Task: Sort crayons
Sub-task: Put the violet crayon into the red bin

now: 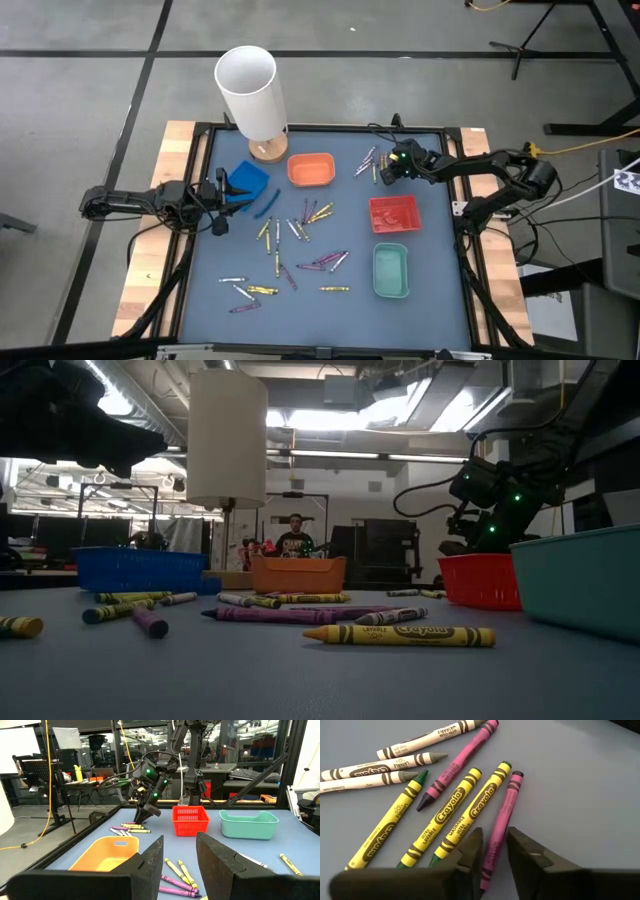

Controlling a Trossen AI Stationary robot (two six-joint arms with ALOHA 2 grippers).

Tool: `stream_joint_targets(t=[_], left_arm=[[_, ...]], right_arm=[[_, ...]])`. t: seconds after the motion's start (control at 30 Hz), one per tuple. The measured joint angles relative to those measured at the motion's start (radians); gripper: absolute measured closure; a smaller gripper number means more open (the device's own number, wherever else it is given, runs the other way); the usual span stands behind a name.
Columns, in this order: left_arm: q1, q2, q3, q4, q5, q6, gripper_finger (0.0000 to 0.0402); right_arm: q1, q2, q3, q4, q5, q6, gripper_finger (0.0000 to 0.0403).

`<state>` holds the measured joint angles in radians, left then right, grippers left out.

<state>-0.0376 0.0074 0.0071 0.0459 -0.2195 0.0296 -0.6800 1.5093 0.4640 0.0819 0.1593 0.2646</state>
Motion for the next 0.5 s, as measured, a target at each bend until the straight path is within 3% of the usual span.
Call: stream_joint_targets(t=[0.27,0.5], left_arm=[[0.000,0.000,0.000,0.000,0.000,0.000,0.0300],[0.000,0.000,0.000,0.000,0.000,0.000,0.0300]], right_arm=[[0.000,0.002,0.026,-0.021,0.003,-0.008,0.0367],[-0.001,0.004,0.104,-0.155,0.004,-0.011,0.0387]])
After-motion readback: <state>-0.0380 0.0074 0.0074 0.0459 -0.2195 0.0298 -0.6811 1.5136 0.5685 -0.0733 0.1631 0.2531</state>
